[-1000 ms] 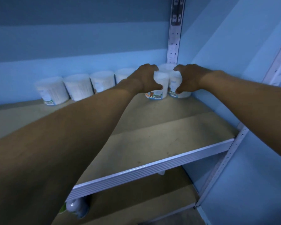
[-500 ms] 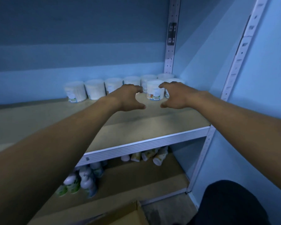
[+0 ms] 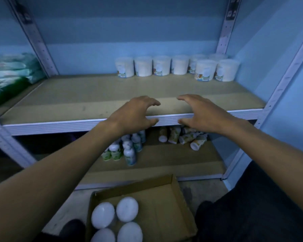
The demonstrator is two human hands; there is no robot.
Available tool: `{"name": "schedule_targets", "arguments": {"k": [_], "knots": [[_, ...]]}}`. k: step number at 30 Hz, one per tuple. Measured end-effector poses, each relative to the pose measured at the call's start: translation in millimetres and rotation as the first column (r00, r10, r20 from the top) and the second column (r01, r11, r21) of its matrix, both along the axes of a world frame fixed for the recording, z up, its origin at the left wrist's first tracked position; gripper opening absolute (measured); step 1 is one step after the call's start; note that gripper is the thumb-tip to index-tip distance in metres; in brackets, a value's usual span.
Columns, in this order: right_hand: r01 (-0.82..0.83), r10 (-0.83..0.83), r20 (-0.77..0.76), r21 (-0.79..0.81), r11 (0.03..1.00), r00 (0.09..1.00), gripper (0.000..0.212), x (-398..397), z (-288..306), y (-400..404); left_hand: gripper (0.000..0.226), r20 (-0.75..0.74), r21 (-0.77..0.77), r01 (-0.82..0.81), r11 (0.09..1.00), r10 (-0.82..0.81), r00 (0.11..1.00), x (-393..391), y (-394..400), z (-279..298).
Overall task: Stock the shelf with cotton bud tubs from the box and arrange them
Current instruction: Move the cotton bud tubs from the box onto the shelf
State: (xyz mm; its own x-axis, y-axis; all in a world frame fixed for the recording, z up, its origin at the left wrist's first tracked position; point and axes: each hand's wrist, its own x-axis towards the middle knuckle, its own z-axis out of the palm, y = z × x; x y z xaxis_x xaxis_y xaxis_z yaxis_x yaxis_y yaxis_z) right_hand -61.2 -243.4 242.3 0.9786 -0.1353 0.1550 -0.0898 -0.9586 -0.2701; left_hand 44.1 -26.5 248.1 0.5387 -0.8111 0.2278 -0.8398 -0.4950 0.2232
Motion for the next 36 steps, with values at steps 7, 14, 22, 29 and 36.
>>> {"name": "schedule_targets", "arguments": {"k": [7,14,22,29,36], "knots": [[-0.094,0.102,-0.117,0.071,0.993,0.988,0.084,-19.1,-37.5,65.2,0.056,-0.084,-0.010,-0.018,1.000,0.017,0.996,-26.0,57.6,-39.7],[-0.147,0.172,-0.208,0.129,0.981,0.963,0.084,-16.6,-76.4,119.1,0.058,-0.156,0.030,-0.107,0.994,0.110,0.982,-30.8,104.9,-77.1],[-0.176,0.215,-0.297,0.151,0.973,0.931,0.084,7.7,-122.9,151.7,0.066,-0.277,0.184,-0.278,0.943,0.321,0.906,-28.3,156.4,-130.4],[-0.169,0.237,-0.422,0.194,0.966,0.875,0.083,22.7,-174.4,164.6,0.068,-0.441,0.301,-0.354,0.886,0.458,0.771,-26.3,175.3,-188.3],[-0.134,0.235,-0.507,0.228,0.964,0.829,0.082,28.8,-227.0,176.5,0.076,-0.521,0.390,-0.361,0.847,0.527,0.671,-24.7,176.9,-235.6]]}}
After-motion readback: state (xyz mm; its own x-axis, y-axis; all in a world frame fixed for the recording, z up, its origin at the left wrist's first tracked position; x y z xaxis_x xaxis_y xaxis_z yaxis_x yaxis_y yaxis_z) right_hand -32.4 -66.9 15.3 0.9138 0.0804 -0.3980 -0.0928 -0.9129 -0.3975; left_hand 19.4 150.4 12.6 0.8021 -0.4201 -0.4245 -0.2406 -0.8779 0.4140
